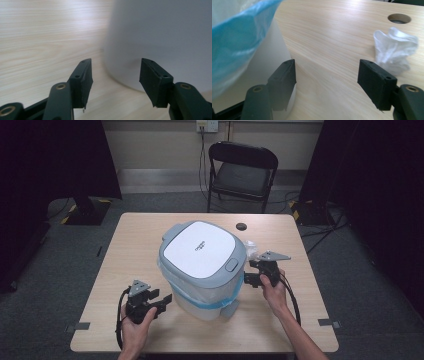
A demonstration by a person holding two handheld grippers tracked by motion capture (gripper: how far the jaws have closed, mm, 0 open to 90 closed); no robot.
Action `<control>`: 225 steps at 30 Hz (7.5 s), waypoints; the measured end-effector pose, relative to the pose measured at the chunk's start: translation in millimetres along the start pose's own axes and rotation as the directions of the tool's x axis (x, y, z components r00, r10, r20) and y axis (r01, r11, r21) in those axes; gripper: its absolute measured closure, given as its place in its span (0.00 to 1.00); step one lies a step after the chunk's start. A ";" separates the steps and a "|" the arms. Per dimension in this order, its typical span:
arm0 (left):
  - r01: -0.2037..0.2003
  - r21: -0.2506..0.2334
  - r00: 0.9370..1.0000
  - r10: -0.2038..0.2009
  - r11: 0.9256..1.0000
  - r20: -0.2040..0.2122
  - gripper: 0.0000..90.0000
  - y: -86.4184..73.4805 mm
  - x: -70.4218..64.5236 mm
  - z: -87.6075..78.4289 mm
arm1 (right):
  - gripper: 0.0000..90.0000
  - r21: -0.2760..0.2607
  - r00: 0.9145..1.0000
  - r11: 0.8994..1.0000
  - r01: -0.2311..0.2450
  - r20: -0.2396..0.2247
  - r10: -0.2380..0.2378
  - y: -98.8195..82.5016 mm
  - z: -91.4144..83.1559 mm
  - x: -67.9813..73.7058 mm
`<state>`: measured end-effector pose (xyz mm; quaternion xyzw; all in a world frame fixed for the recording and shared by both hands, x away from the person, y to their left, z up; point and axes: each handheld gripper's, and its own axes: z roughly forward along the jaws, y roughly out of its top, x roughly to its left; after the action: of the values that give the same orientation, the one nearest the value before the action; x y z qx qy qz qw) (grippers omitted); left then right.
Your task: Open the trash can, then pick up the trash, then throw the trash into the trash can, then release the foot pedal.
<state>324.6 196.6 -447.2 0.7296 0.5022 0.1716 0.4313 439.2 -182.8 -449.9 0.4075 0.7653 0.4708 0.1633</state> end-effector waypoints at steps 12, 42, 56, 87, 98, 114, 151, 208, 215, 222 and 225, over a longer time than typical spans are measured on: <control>0.019 -0.048 1.000 -0.019 0.999 0.000 0.60 11.7 16.1 18.2 | 0.66 -0.010 0.999 1.000 0.015 -0.033 -0.015 -1.9 -7.0 19.8; -0.009 -0.024 1.000 0.009 1.000 -0.007 0.61 35.2 42.2 54.5 | 0.59 0.013 0.999 1.000 -0.008 -0.039 0.008 -15.6 -5.0 34.3; 0.000 -0.023 1.000 0.000 1.000 0.008 0.67 40.7 44.1 66.6 | 0.67 0.032 0.995 0.999 -0.009 -0.095 0.012 -23.9 -18.2 46.1; -0.028 0.002 0.997 0.028 1.000 0.073 0.40 33.6 61.7 54.5 | 0.40 0.095 0.994 0.995 0.022 -0.112 -0.012 -31.2 -16.5 35.9; -0.048 -0.011 0.986 0.049 0.999 0.161 0.34 7.6 56.0 19.7 | 0.36 0.128 0.995 0.992 -0.011 -0.092 0.023 -44.9 -25.6 23.3; -0.196 -0.019 0.907 0.189 0.980 0.378 0.53 -38.9 -1.6 -25.4 | 0.35 0.130 0.994 0.991 -0.038 -0.094 0.050 -51.9 -30.9 19.3; -0.375 0.037 0.862 0.333 0.926 0.382 1.00 -43.8 -60.8 36.4 | 0.34 0.114 0.994 0.993 -0.033 -0.103 0.045 -54.0 -36.1 19.0; -0.386 0.026 0.855 0.347 0.922 0.386 1.00 -42.9 -59.7 38.2 | 0.32 0.185 0.993 0.980 -0.070 0.109 0.050 22.2 65.6 -90.6; -0.391 0.028 0.851 0.350 0.920 0.391 1.00 -42.6 -59.4 38.1 | 0.45 0.216 0.989 0.975 -0.061 0.148 0.029 19.5 76.6 -87.1; -0.394 0.025 0.848 0.353 0.919 0.394 1.00 -42.5 -58.9 38.2 | 0.55 0.238 0.983 0.969 -0.070 0.179 0.027 15.7 81.1 -85.6; -0.392 0.027 0.850 0.351 0.919 0.392 1.00 -42.5 -59.2 38.1 | 0.62 0.250 0.982 0.967 -0.053 0.189 0.005 16.0 81.1 -82.2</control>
<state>299.9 132.3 -492.2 0.8540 0.2666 0.0804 0.4395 548.7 -195.4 -488.1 0.4787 0.7943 0.3311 0.1738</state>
